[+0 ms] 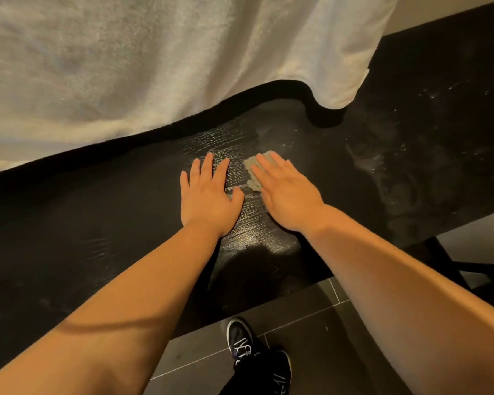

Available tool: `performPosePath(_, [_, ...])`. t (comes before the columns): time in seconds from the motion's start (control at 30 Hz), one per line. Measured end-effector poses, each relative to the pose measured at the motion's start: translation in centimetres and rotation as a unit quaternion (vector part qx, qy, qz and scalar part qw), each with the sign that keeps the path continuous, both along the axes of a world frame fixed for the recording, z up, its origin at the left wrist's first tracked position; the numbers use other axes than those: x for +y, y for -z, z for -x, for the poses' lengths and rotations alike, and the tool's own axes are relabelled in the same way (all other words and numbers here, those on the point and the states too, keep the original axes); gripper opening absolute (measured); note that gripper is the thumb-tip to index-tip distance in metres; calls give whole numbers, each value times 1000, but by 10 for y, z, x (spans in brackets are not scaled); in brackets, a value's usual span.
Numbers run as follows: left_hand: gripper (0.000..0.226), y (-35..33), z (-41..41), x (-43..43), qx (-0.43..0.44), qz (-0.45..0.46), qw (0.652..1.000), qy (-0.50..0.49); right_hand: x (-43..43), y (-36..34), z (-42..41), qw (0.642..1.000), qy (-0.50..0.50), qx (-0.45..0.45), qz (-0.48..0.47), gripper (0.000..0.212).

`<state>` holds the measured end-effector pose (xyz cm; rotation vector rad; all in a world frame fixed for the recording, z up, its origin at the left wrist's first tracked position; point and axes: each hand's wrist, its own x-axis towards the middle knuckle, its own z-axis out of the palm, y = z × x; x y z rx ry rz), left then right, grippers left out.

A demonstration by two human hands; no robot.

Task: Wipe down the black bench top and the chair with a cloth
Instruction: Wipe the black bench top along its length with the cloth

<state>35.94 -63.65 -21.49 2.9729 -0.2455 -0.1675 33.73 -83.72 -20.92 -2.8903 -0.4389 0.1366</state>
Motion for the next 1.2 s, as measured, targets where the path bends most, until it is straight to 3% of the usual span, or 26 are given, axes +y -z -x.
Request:
performPosePath(0.17, [72, -1, 0, 0, 5, -4, 1000, -1, -89, 1, -7, 983, 179, -22, -20, 58])
performPosePath(0.27, [71, 0, -1, -1, 4, -6, 1000, -2, -83, -1, -7, 969, 246, -8, -13, 59])
performPosePath(0.33, [72, 0, 0, -1, 2, -7, 1000, -4, -47, -3, -6, 981, 190, -35, -21, 60])
performPosePath(0.43, [72, 0, -1, -2, -2, -10, 1000, -4, 10, 1, -3, 999, 45, -2, -22, 62])
performPosePath(0.53, [72, 0, -1, -3, 1, -10, 1000, -6, 16, 5, -11, 1000, -11, 2, -23, 61])
performPosePath(0.6, [72, -1, -1, -3, 3, -10, 1000, -7, -7, 6, -21, 1000, 9, -11, -25, 62])
performPosePath(0.73, [71, -2, 0, -2, 5, -12, 1000, -6, -80, 8, -28, 984, 175, -18, -26, 64])
performPosePath(0.83, [71, -1, -2, -2, 5, -10, 1000, -7, -76, 1, -25, 976, 219, -10, -19, 63])
performPosePath(0.97, [72, -2, -1, -2, 2, -5, 1000, -7, -8, -4, -21, 994, 88, -42, -40, 67])
performPosePath(1.07, [73, -2, -1, -2, 0, -3, 1000, -6, 21, 7, -33, 999, 2, -13, -31, 66])
performPosePath(1.13, [73, -2, -1, -2, 4, -3, 1000, -5, 15, 9, -46, 999, -12, 8, -31, 66])
performPosePath(1.2, [73, -3, -1, -1, 6, -4, 1000, -6, -8, 5, -57, 998, 37, 1, -42, 70])
